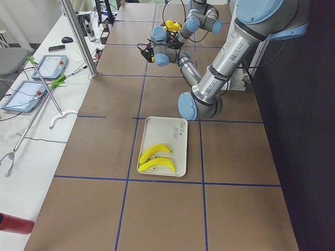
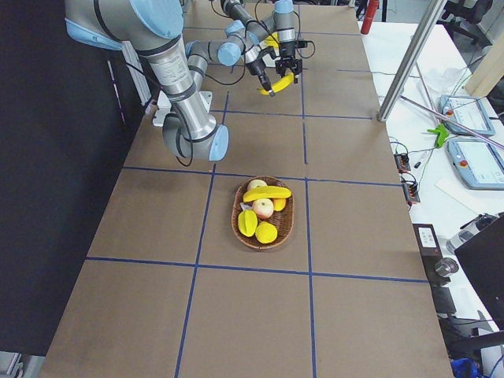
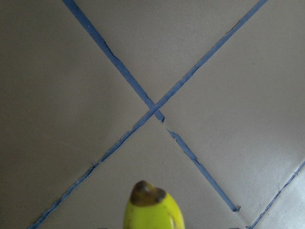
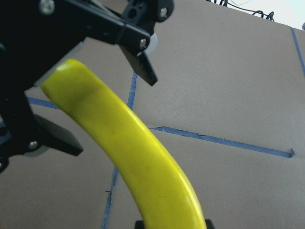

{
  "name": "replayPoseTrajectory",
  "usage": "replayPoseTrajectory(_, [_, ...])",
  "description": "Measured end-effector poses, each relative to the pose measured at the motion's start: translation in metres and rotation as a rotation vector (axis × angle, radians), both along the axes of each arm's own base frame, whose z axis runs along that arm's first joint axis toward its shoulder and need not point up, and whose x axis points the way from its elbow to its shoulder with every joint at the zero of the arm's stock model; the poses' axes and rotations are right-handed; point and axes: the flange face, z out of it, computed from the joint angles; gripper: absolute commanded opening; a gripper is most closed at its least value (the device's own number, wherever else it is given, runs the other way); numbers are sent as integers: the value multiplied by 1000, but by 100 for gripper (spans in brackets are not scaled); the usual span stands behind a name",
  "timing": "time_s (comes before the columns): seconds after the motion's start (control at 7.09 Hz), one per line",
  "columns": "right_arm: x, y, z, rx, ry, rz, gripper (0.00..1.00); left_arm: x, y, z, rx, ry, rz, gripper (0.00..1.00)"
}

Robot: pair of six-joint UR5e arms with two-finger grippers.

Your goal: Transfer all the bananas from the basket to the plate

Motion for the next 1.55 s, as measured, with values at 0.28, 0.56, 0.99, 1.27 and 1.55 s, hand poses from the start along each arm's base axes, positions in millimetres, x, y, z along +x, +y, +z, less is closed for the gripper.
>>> replayPoseTrajectory(0.28, [0, 0, 3, 0, 5, 1, 2, -3, 1, 4, -2, -3, -1, 56])
replayPoseTrajectory(0.56, [0, 0, 5, -1, 9, 1, 2, -4, 2, 6, -3, -4, -1, 49])
replayPoseTrajectory(0.99, [-1, 0, 6, -2, 10, 2, 34, -6, 3, 3, -1, 2, -2, 3])
replayPoseTrajectory(1.27, [-1, 0, 5, -2, 9, 3, 99, -7, 4, 1, -11, 6, -6, 0])
replayPoseTrajectory(1.55, [1, 1, 3, -2, -1, -2, 99, -8, 3, 2, -17, 4, -10, 0])
